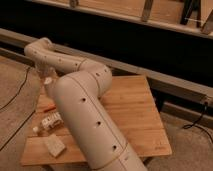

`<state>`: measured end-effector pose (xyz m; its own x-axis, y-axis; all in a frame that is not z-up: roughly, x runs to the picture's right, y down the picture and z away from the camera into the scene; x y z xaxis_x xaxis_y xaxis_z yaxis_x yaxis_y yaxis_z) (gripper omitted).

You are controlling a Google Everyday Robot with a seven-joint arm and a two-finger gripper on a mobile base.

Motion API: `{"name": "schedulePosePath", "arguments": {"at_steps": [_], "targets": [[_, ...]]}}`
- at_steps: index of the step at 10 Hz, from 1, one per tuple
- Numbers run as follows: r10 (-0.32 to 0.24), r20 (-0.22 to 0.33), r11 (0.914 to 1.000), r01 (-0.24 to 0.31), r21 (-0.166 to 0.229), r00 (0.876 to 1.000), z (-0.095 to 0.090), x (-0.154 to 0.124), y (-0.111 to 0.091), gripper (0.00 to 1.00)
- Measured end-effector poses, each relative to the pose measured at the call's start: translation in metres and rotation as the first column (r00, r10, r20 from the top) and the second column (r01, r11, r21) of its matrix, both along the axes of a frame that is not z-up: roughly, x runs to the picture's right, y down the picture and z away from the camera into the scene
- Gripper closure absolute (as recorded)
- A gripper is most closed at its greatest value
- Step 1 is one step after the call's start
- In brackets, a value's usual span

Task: Place the ceramic cup over the eraser

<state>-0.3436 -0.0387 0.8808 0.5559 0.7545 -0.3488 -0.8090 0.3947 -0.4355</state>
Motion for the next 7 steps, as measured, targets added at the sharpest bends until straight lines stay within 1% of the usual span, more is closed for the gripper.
{"name": "schedulePosePath", "arguments": {"at_steps": [3,7], "targets": [[-0.02,0.018,0.9998,0.02,0.008,1.0,-0.001,-0.011,0.005,0.35],[-0.049,0.0,0.9983,0.049,0.031,0.999,0.004,-0.016,0.004,0.35]]}}
